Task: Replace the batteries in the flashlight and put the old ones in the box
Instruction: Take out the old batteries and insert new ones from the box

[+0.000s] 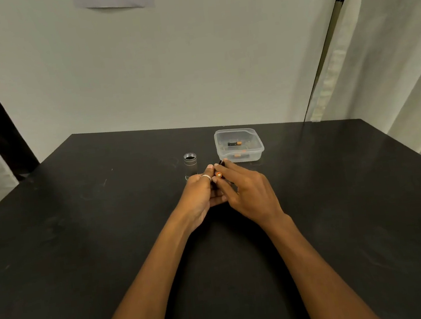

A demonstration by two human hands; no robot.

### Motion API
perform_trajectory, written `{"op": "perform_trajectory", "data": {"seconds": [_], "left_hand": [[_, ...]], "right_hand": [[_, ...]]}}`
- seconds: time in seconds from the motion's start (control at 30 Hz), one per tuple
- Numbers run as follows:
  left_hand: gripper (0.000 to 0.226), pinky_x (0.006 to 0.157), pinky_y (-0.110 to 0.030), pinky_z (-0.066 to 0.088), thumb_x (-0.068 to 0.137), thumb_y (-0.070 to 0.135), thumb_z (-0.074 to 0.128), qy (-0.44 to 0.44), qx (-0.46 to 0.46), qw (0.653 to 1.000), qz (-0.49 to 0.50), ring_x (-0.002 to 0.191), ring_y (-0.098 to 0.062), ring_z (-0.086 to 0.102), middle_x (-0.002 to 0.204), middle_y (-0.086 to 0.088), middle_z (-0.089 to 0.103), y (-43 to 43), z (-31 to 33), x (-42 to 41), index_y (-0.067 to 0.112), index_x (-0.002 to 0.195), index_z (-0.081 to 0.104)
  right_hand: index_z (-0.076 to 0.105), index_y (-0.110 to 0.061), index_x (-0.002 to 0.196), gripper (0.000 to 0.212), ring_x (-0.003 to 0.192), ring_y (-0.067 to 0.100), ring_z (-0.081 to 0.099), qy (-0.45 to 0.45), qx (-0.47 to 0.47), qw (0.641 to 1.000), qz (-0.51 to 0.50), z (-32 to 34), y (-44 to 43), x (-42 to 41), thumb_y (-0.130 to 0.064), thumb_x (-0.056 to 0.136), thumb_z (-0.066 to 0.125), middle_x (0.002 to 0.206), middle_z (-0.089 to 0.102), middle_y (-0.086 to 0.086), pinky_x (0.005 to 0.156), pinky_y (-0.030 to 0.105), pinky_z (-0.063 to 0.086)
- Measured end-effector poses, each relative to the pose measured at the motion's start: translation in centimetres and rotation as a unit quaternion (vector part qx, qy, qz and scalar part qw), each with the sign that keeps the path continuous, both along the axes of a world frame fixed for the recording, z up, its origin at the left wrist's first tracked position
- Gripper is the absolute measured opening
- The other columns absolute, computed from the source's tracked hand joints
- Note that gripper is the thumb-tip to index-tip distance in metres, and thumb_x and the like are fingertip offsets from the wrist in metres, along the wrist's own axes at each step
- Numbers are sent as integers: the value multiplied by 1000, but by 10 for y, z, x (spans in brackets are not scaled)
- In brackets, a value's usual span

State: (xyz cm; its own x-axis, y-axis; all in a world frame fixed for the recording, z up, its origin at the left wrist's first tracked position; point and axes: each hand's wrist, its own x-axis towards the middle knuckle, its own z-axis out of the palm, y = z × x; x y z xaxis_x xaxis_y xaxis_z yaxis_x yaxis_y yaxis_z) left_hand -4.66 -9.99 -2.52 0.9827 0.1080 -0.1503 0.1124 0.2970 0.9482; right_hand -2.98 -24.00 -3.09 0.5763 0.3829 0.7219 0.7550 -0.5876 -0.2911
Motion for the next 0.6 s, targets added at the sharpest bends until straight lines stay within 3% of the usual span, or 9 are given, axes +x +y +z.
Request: {"op": "perform_trajectory", "data": {"seconds": [0.13,0.23,0.33,0.4,0.43,0.47,0.6], "left_hand": [[47,57,-26,58,110,39,40,12,-2,1000,-5,66,-16,74,73,-7,74,0,3,-1,6,102,72],[47,58,-25,59,111,39,38,21,12,1000,-10,70,-19,76,73,-6,76,-2,4,-3,3,110,68],[46,58,-25,59,110,39,39,17,18,1000,-13,71,-19,77,73,-6,76,-2,6,-4,3,109,67],[46,58,-25,59,110,39,39,17,21,999,-16,71,-19,77,73,-6,77,-2,7,-4,3,109,67],[46,58,-25,59,110,39,39,17,23,999,-17,71,-19,77,73,-5,77,-3,7,-5,3,109,67],[46,58,-25,59,110,39,39,17,26,999,-18,71,-18,77,73,-5,77,-3,7,-5,3,110,67],[45,57,-24,59,110,38,40,17,35,999,-19,70,-18,77,71,-4,76,-4,9,-6,2,111,67]], "right_hand": [[74,-14,106,12,77,11,70,47,160,986,-9,6,-1,6,-21,101,65,92,76,-4,67,37,59],[74,-16,115,18,86,8,73,97,264,958,-54,9,-15,17,-17,100,65,99,75,-6,75,29,62],[73,-14,123,24,94,15,73,158,304,934,-105,8,-35,27,-16,101,64,106,74,2,82,34,63],[75,-13,119,22,92,18,70,166,285,931,-157,7,-47,32,-17,100,65,95,69,-2,79,19,55],[77,-11,112,18,87,19,68,164,257,934,-186,6,-52,34,-17,100,65,85,64,-4,74,7,46],[78,-9,104,15,80,18,64,167,227,937,-208,6,-56,35,-17,100,65,77,60,-5,66,4,39],[75,-5,81,22,56,11,50,233,128,934,-238,-2,-64,41,-14,99,66,68,62,10,48,13,36]]}}
